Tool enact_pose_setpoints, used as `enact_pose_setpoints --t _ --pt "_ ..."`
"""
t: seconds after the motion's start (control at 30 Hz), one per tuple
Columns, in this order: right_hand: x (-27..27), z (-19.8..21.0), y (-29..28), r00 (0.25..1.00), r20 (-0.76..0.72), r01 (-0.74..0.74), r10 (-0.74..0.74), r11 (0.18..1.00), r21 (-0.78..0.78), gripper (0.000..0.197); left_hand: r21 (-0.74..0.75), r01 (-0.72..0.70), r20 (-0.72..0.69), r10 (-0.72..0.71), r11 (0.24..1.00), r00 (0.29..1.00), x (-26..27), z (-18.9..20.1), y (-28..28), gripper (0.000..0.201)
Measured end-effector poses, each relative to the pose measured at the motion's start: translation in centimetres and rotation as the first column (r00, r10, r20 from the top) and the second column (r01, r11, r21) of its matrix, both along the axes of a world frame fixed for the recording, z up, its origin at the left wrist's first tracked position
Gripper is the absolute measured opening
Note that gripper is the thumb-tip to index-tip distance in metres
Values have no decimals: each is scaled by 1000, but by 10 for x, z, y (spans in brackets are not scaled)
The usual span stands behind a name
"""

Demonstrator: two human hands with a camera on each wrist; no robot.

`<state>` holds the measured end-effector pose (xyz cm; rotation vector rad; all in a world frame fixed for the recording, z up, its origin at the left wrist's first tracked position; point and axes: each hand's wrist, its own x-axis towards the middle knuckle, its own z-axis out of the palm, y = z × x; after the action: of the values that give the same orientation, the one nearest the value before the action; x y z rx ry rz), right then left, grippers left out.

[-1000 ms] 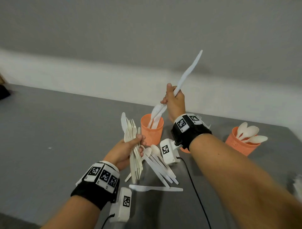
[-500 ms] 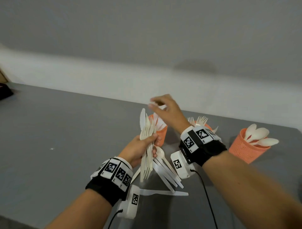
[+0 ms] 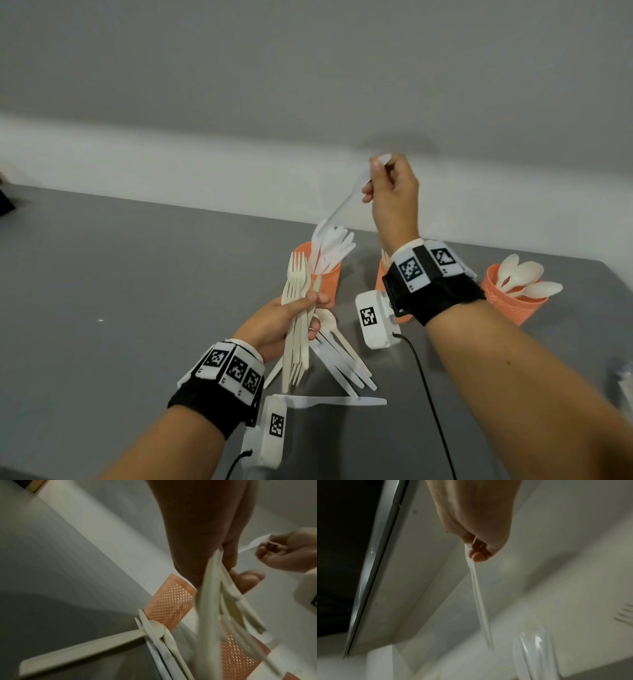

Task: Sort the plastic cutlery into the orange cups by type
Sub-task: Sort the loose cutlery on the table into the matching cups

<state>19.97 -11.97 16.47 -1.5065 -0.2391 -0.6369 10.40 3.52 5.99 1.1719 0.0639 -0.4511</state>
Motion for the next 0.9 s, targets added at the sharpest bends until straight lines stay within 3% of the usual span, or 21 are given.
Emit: enact_pose_setpoints --t 0.1,0.2,0.3,0.37,0.43,0.5,0.57,0.8,0.9 --pt "4 -32 12 990 -136 -58 25 966 -250 13 -45 0 -14 0 999 1000 -1 -1 5 21" --pt "10 -59 15 961 -274 -110 -33 863 -493 23 -100 -7 -12 6 995 1000 -3 3 8 22" --pt "-4 -58 13 995 -96 -39 -22 807 -589 30 -198 -17 -38 10 980 999 -5 6 9 23" --pt "-26 -48 13 979 22 -148 203 781 -607 23 -246 -20 -54 7 969 999 -5 7 8 24" --pt "-53 -40 9 892 -63 -369 447 642 -671 20 -296 -29 -78 6 955 997 -4 8 5 26" --pt "-71 -41 0 824 -230 -471 518 402 -785 19 -343 -45 -103 10 938 995 -1 8 1 36" --pt "-78 -50 -14 834 -256 -415 490 250 -875 20 -375 -44 -125 -4 926 992 3 9 -5 40" --pt "-96 -70 -54 877 -130 -212 462 131 -968 28 -395 12 -118 -63 919 991 4 13 -47 28" --pt "-97 -74 -84 916 -65 -95 397 56 -994 26 -377 -59 -134 9 924 991 8 13 -61 20"
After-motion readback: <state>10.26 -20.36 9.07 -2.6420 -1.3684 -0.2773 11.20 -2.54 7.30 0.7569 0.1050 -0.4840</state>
